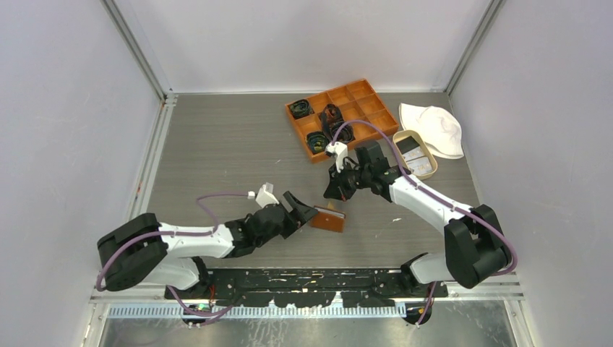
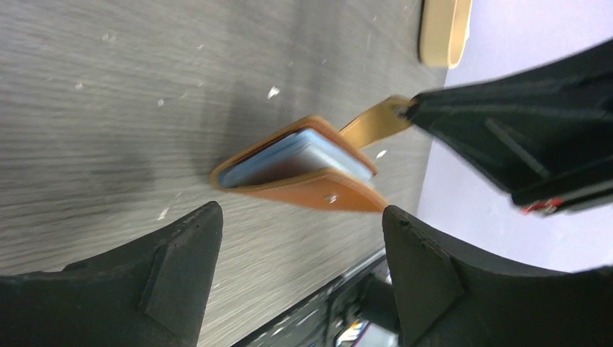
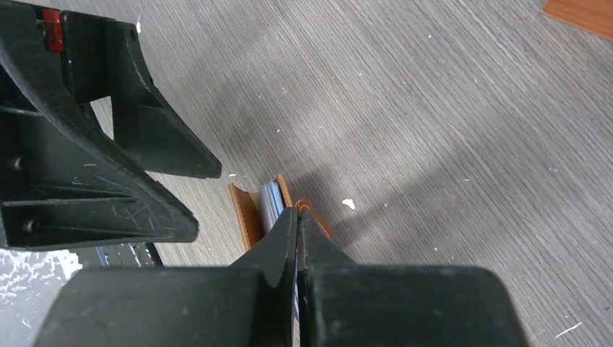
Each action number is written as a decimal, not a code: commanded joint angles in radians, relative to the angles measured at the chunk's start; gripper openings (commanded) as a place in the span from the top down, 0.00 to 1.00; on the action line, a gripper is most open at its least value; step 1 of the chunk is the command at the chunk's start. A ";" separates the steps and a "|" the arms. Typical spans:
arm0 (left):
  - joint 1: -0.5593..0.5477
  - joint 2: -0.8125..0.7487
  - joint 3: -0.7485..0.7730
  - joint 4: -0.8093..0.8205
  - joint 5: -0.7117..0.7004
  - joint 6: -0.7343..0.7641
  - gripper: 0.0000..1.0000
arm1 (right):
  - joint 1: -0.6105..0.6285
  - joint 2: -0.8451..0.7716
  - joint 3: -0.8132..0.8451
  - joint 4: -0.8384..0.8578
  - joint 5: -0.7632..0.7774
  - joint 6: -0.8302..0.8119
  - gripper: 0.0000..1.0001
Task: Put the credit cards into the card holder
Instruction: Open the card holder at the center of the board.
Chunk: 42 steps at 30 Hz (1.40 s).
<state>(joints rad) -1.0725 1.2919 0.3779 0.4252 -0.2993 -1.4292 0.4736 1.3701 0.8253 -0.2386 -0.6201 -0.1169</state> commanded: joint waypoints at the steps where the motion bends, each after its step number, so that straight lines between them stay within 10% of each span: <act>1: -0.018 0.039 0.162 -0.184 -0.134 -0.197 0.18 | -0.006 -0.025 0.015 0.051 -0.032 0.003 0.99; 22: -0.026 0.222 0.378 -0.471 -0.080 -0.238 0.25 | -0.006 -0.034 0.010 0.042 -0.037 -0.027 0.99; 36: 0.017 0.216 0.260 -0.205 0.041 -0.076 0.91 | -0.049 -0.079 0.007 0.024 -0.002 -0.083 0.99; 42: 0.107 0.301 0.277 -0.061 0.211 0.157 0.94 | -0.073 -0.086 0.004 0.022 0.022 -0.095 0.99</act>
<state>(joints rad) -1.0157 1.5490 0.6392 0.1967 -0.2096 -1.4685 0.4133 1.3216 0.8246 -0.2417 -0.6209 -0.1852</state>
